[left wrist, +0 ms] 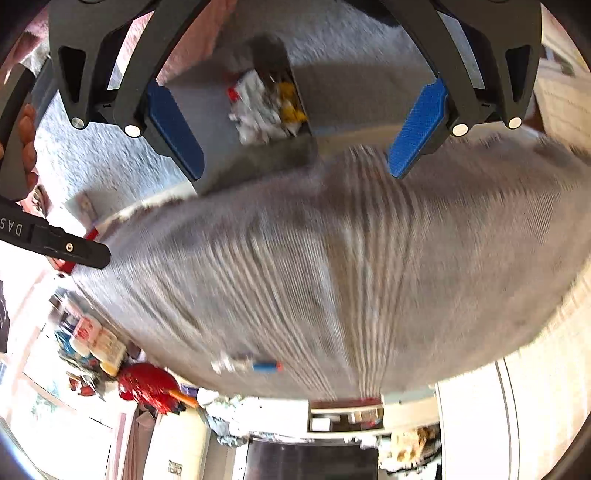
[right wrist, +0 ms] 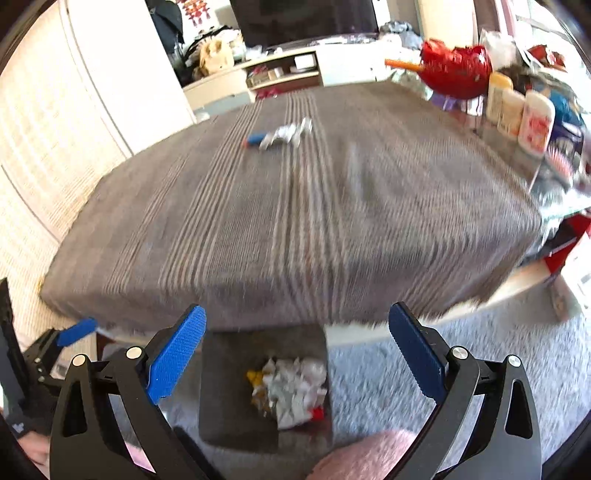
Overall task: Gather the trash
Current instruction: 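Move both open tools back to the dart and clear wrapper, then grasp the clear wrapper with the right tool while the left tool grasps the blue-orange dart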
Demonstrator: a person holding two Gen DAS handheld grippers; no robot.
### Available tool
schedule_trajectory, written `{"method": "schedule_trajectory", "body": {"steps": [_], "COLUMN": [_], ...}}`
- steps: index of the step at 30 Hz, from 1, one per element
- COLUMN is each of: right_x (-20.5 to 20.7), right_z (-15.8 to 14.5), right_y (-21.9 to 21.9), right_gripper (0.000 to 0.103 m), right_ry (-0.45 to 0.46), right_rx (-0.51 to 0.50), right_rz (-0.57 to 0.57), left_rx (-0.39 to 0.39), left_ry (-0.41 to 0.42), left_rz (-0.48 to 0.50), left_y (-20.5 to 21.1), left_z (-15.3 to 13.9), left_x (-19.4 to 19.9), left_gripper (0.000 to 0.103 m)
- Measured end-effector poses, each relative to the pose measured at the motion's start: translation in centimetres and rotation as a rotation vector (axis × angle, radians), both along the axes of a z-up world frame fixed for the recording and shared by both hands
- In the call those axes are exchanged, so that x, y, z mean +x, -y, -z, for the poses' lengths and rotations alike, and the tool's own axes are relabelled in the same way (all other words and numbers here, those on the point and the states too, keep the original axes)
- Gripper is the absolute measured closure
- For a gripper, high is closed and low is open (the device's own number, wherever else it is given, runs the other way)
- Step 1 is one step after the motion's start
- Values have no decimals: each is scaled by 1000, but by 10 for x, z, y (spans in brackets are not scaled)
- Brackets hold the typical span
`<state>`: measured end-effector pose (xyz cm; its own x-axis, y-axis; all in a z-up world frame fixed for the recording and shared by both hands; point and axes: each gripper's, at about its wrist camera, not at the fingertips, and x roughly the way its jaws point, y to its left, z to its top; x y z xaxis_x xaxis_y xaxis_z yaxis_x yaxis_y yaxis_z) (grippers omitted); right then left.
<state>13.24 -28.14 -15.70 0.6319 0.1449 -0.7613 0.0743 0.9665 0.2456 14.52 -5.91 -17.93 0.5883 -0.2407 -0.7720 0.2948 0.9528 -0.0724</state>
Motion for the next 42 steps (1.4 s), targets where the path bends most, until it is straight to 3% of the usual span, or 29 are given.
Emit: {"method": "schedule_trajectory", "body": {"steps": [6,16,21,24,34,37,42], "right_x": [54,142,189,212,252,255,253], "right_z": [-17,-26,-15,-6,25,25,20], "right_y": [13,2,3,2,-5,-7,5], "right_gripper": [3,3,5,21,51,83,89], "right_ry": [27,53,20,-14,-69,-49,-21], "right_rx": [2,-83,-5,30,-12,-41,-23], "right_rz": [-4,-27,-34,-39,-54,-72,-74], "left_rx": [-48,20,7,3,35,39,32], "left_ry": [-23,39,15,10,10,8,3], "left_rz": [-13,-24,-21,-22,-6,-10,-7], "left_y": [-1,19,29,33,48,52,67], "left_z": [-22,-45,-41,-37,-22,-20,-16], "left_x": [51,141,176,188,217,225,239], "left_gripper": [8,8,8,8,8,8,8]}}
